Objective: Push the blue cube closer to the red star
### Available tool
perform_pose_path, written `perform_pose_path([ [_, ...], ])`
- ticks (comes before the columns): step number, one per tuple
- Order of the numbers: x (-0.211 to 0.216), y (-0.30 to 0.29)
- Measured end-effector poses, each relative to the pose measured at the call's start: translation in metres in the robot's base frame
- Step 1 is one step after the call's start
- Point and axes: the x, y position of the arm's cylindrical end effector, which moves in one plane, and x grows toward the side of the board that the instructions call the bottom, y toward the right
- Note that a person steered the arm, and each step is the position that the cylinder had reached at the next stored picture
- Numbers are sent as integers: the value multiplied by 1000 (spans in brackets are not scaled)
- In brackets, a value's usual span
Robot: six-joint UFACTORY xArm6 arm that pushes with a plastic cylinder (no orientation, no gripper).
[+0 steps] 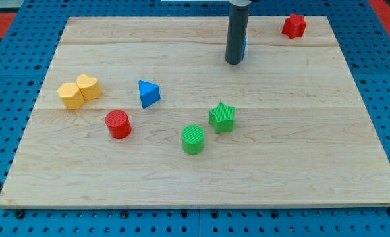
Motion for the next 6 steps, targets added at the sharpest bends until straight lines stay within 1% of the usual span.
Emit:
perform_pose_path([
  [1, -32, 26],
  [2, -31, 34],
  [3, -29, -11],
  [4, -57, -28],
  [5, -64, 12],
  [6, -66, 37],
])
